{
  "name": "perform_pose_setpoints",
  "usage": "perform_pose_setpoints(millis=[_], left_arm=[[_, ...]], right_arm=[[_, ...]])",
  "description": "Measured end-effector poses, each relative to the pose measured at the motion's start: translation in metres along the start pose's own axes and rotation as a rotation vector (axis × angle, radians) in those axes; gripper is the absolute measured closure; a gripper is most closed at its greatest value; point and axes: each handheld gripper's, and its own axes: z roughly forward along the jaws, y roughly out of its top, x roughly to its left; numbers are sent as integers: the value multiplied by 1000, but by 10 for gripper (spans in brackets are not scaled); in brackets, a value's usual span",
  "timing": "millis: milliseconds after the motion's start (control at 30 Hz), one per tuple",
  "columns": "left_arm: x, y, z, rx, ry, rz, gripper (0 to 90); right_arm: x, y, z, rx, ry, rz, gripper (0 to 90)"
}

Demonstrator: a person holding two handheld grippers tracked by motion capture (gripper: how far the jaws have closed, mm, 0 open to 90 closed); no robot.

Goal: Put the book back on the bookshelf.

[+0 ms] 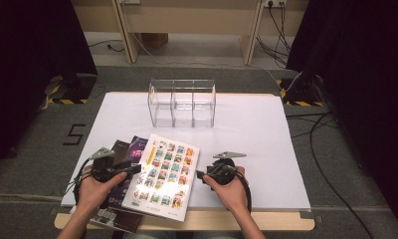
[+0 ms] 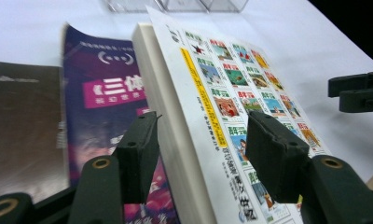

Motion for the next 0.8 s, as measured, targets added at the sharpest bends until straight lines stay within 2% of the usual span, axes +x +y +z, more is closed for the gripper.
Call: perform_pose_setpoints(millis=[33, 67, 133, 233, 300, 367, 433, 500, 600, 700, 800], left_arm=[[0, 0, 0, 0, 0, 0, 438], [1, 1, 5, 24, 10, 7, 438], [3, 2, 16, 60, -12, -26, 438], [3, 3, 22, 84, -10, -23, 437], [4, 3, 27, 92, -28, -52, 431], [5, 3, 32, 109, -12, -50, 427], [4, 3, 32, 109, -7, -58, 428], [4, 2, 32, 105, 3, -71, 434], [0, 1, 32, 102, 36, -62, 455], [-2, 2, 31, 97, 54, -90, 488], [-3, 4, 27, 69, 44, -126, 526]], right_arm=[[0, 0, 0, 0, 0, 0, 501], [2, 1, 3, 5, 8, 2, 501], [6, 1, 10, 25, 38, 12, 501], [8, 1, 15, 41, 55, 13, 500], [11, 0, 21, 65, 78, 30, 497], [13, -1, 26, 83, 101, 41, 493], [15, -2, 29, 96, 113, 46, 484], [17, -3, 31, 97, 104, 44, 474], [16, -2, 31, 102, 107, 56, 468], [18, -3, 31, 100, 102, 50, 451], [19, -3, 31, 97, 100, 44, 446]])
